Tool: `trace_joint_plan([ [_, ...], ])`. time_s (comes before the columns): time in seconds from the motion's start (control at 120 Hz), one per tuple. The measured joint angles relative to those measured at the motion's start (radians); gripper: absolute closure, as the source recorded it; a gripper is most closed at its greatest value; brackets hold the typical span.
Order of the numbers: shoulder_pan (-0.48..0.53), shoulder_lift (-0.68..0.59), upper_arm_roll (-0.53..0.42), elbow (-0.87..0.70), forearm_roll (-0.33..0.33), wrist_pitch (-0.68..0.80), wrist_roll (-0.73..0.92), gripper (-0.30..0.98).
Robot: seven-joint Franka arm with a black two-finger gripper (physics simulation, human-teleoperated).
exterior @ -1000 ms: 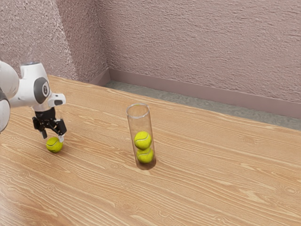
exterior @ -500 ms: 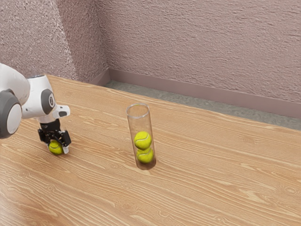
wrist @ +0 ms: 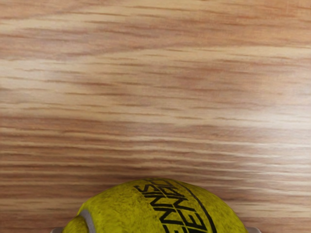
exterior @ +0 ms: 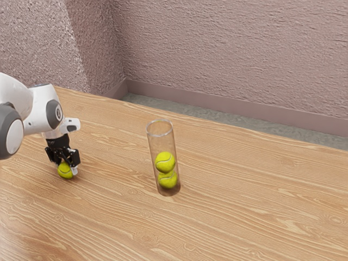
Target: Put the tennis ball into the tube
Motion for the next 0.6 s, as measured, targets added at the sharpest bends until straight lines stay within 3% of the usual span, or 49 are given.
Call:
trace_joint_plan([
  [0.325, -0.026, -0.077, 0.004, 0.02, 0.047, 0.0, 0.002, 0.31],
  [0.6, -0.054, -0.291, -0.069, 0.05, 0.244, -0.024, -0.062, 0.32],
])
